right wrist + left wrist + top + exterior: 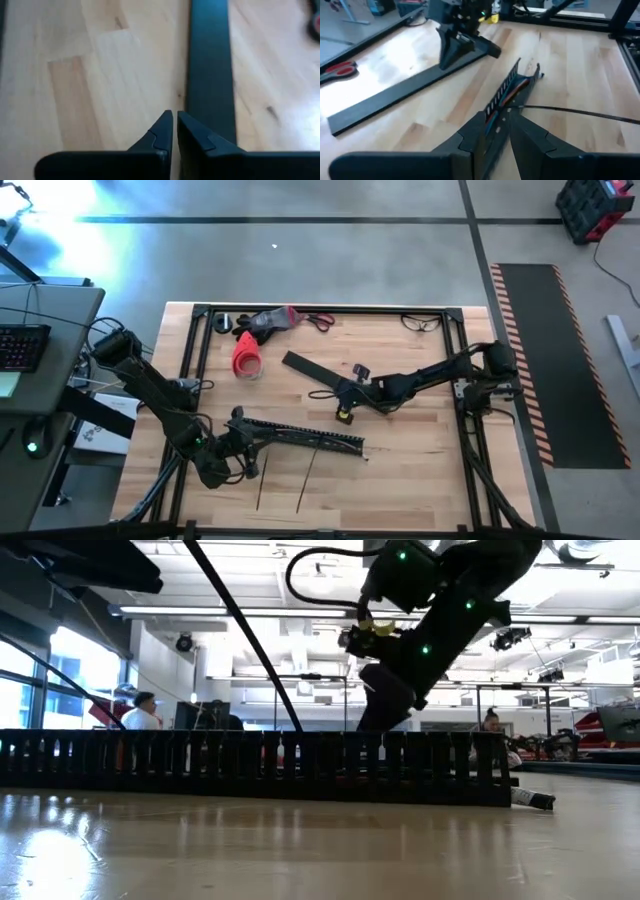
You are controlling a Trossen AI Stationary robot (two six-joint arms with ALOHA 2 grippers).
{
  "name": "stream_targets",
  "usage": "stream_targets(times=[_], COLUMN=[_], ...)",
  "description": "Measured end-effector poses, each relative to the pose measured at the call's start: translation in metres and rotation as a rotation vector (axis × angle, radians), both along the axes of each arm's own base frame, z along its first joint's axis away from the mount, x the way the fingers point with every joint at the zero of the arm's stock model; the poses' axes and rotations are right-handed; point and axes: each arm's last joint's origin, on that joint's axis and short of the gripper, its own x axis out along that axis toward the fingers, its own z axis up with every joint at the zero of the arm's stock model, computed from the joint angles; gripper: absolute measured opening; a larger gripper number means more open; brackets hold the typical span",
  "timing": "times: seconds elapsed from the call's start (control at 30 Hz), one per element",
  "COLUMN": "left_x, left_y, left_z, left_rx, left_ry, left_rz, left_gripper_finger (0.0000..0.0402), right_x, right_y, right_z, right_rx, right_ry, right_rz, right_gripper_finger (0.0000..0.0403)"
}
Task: Ziptie cables
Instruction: Close the cable duct
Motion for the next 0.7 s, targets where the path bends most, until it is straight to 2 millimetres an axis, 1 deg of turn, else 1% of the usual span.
stream_targets(times=[0.07,0.13,0.2,0.27,0.37,0.47,0.57,0.63,0.7], left_x=[-0.001,-0.001,-0.001,-0.001,-0.001,-0.001,-0.001,-0.001,-0.001], left_y=[0.001,0.001,0.001,0.001,0.001,0.001,0.001,0.001,0.001], left_z=[0.001,0.002,0.002,0.001,0.001,0.001,0.0,0.0,0.0], left_rx=[0.012,0.014,0.018,0.015,0.012,0.01,0.022,0.026,0.029], left_ry=[-0.003,-0.008,-0.004,0.001,0.006,0.012,0.019,0.022,0.022], left_rz=[0.001,0.005,0.004,-0.001,-0.007,-0.012,-0.016,-0.016,-0.015], left_gripper_finger=[0.0071,0.0071,0.0071,0.0071,0.0071,0.0071,0.0071,0.0071,0.0071], right_x=[0.0,0.002,0.003,0.003,0.002,-0.008,-0.016,-0.022,-0.029], right_y=[0.002,0.002,0.001,-0.004,-0.015,-0.023,-0.03,-0.032,-0.035], right_z=[0.0,0.001,0.004,0.003,0.001,-0.011,-0.022,-0.028,-0.034], right_rx=[0.021,0.006,-0.018,-0.026,-0.038,-0.052,-0.035,-0.024,-0.028], right_ry=[0.0,-0.013,-0.022,-0.002,-0.012,-0.014,-0.069,-0.108,-0.149], right_rz=[0.027,0.055,0.081,0.085,0.092,0.095,0.105,0.114,0.099], right_gripper_finger=[0.0016,0.0027,0.0048,0.0079,0.0139,0.021,0.028,0.0319,0.0349])
